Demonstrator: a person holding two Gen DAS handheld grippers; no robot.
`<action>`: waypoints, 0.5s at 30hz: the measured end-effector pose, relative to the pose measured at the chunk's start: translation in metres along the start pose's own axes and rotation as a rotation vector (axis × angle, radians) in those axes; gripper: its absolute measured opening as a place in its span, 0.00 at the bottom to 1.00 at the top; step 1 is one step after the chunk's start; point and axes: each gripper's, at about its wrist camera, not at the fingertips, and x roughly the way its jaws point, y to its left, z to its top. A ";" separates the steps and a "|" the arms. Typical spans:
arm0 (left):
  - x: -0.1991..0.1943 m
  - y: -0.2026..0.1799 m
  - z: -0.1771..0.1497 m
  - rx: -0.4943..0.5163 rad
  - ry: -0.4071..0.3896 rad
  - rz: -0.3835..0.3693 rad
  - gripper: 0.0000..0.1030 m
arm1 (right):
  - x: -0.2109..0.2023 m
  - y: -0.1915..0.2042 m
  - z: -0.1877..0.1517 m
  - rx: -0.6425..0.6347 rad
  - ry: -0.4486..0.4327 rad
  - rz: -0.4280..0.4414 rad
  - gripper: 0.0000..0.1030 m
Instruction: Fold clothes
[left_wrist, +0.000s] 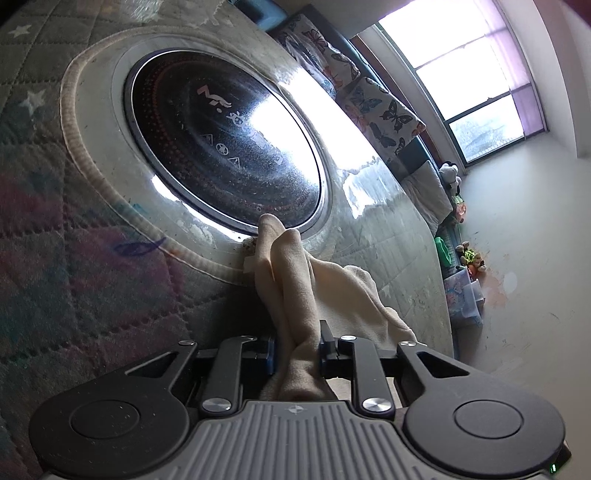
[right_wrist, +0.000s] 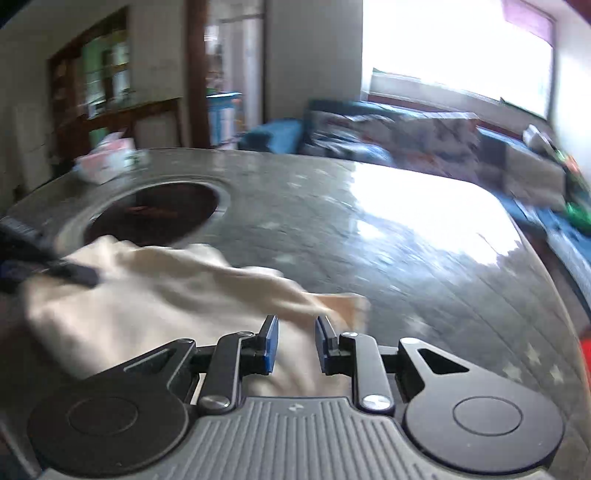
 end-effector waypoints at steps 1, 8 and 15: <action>0.000 0.000 0.000 0.004 -0.001 0.003 0.22 | 0.004 -0.009 -0.002 0.020 0.005 -0.007 0.28; 0.003 -0.007 -0.002 0.046 -0.010 0.028 0.22 | 0.021 -0.048 -0.016 0.174 0.021 0.030 0.37; 0.002 -0.019 -0.006 0.125 -0.036 0.081 0.22 | 0.017 -0.049 -0.018 0.193 0.003 0.093 0.12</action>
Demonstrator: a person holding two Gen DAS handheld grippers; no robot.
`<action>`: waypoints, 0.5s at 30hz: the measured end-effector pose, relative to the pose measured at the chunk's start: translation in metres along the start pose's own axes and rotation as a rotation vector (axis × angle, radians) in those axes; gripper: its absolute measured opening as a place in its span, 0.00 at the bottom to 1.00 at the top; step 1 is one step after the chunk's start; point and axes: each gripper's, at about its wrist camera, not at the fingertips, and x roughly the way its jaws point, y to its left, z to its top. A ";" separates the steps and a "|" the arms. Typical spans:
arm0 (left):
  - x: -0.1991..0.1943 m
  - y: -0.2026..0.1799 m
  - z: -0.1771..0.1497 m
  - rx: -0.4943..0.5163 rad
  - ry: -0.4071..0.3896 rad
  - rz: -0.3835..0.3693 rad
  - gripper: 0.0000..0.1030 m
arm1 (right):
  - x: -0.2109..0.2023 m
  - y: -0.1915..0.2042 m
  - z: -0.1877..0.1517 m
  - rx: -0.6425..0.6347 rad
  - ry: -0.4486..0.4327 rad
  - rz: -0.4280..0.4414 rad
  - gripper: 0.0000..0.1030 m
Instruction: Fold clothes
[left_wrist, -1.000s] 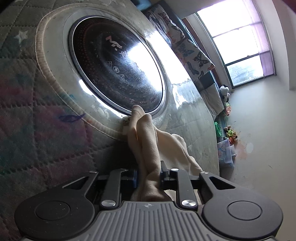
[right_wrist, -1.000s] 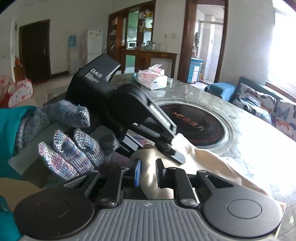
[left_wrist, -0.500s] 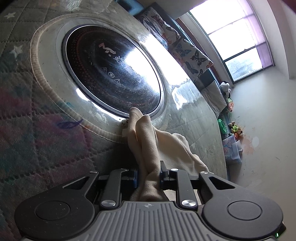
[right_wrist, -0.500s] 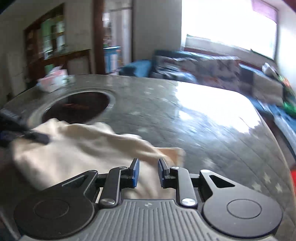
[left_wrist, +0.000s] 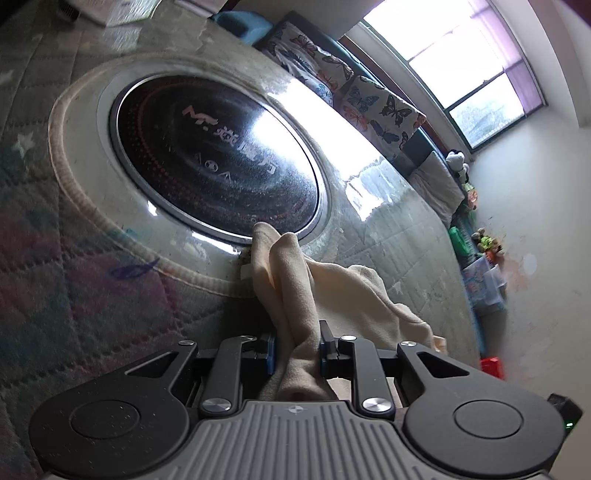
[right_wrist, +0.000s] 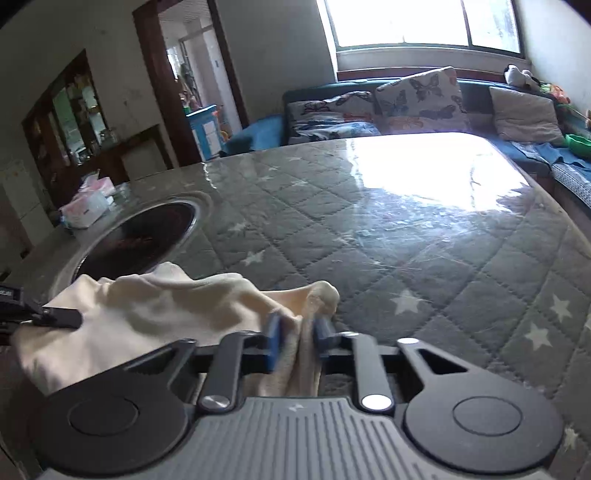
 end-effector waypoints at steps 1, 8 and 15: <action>-0.001 -0.004 0.000 0.010 -0.004 0.001 0.22 | -0.003 0.002 0.000 -0.006 -0.009 -0.002 0.11; -0.009 -0.055 0.001 0.169 -0.040 -0.030 0.20 | -0.044 0.013 0.007 -0.047 -0.131 -0.038 0.08; 0.012 -0.119 -0.007 0.284 -0.041 -0.078 0.19 | -0.095 -0.016 0.021 -0.027 -0.213 -0.159 0.00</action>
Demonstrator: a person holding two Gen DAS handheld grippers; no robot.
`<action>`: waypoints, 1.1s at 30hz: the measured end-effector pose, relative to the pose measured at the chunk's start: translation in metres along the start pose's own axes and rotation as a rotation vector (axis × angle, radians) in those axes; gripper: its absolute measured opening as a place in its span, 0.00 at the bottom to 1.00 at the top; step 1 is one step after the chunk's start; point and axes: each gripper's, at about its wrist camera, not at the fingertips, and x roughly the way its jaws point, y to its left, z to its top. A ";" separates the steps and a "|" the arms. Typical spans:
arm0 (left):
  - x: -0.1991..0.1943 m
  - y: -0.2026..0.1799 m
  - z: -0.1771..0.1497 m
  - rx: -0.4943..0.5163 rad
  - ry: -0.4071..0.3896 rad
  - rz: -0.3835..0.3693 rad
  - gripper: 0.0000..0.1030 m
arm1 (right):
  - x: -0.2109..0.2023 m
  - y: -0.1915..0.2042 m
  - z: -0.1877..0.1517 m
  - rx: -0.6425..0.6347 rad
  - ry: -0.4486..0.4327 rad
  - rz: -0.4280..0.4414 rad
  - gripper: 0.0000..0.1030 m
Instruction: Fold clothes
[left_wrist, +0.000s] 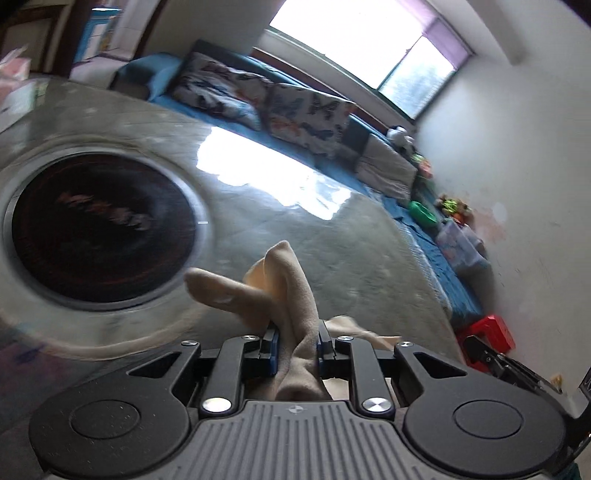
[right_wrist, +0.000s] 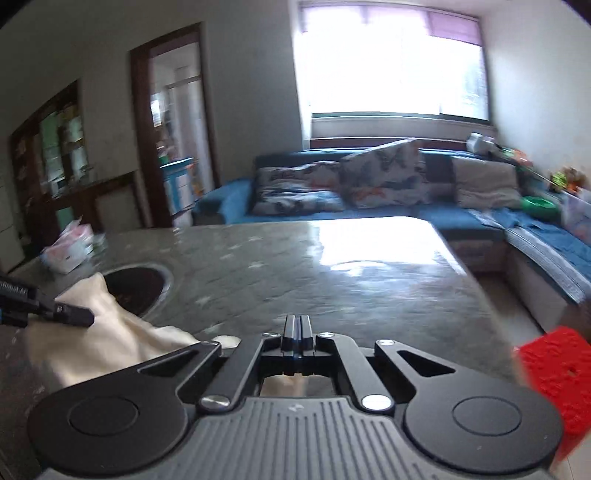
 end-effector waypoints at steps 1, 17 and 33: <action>0.003 -0.005 0.000 0.007 0.002 -0.004 0.19 | -0.004 -0.007 0.001 0.013 -0.002 -0.016 0.00; 0.004 0.033 -0.009 -0.016 0.030 0.092 0.19 | 0.055 -0.014 -0.042 0.117 0.174 0.097 0.42; 0.006 0.028 -0.009 0.016 0.035 0.075 0.18 | 0.058 -0.009 -0.037 0.162 0.129 0.082 0.11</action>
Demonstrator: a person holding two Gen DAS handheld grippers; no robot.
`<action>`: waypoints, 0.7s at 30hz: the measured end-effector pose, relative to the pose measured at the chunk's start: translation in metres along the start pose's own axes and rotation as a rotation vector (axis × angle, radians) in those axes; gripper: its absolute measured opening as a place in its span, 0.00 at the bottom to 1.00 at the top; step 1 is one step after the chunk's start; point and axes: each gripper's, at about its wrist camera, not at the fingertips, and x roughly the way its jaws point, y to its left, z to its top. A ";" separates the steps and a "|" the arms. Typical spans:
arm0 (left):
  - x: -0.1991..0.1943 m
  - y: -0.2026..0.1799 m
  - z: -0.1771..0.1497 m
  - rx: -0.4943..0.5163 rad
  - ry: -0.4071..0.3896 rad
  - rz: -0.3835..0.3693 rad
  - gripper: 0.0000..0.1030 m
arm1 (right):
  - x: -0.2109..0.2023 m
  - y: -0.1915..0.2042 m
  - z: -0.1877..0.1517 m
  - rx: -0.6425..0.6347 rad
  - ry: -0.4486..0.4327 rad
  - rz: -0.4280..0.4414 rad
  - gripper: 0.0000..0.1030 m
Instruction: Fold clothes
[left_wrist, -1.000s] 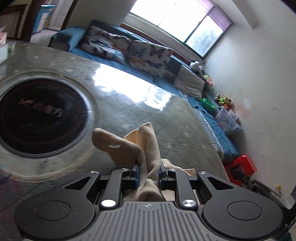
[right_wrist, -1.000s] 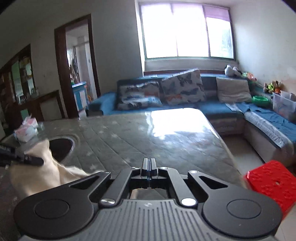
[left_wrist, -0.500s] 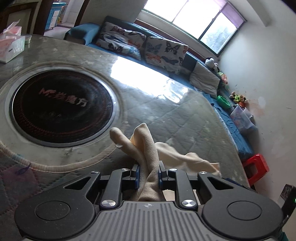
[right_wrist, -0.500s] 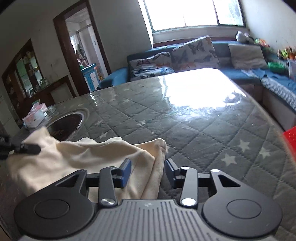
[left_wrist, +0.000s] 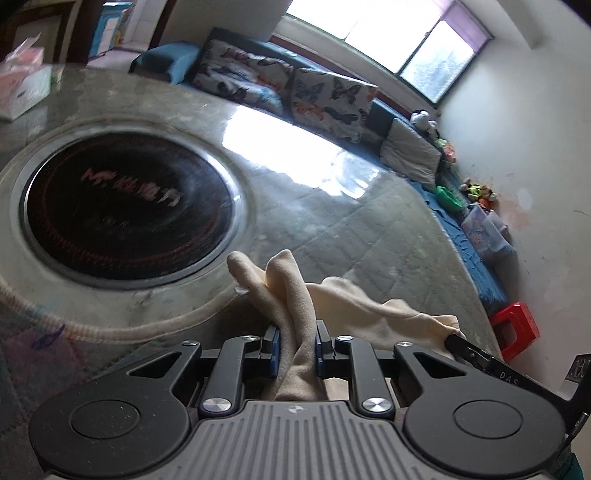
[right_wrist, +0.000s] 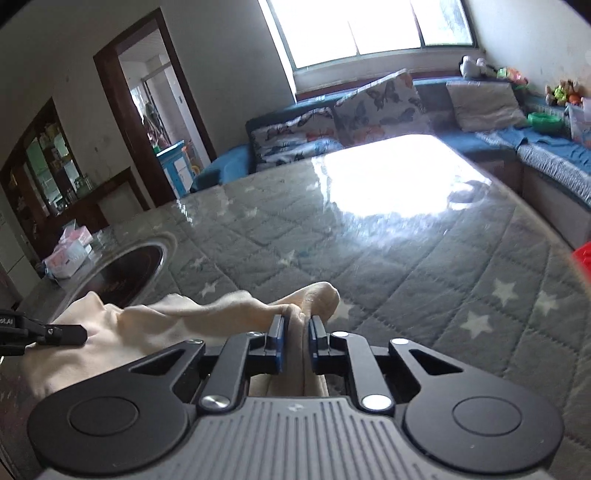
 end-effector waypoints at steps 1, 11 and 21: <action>-0.001 -0.006 0.001 0.014 -0.004 -0.009 0.17 | -0.006 0.001 0.002 -0.010 -0.014 -0.006 0.11; 0.025 -0.083 0.005 0.148 0.009 -0.113 0.15 | -0.065 -0.020 0.027 -0.085 -0.143 -0.155 0.11; 0.072 -0.127 -0.013 0.219 0.105 -0.158 0.17 | -0.086 -0.069 0.022 -0.062 -0.141 -0.336 0.11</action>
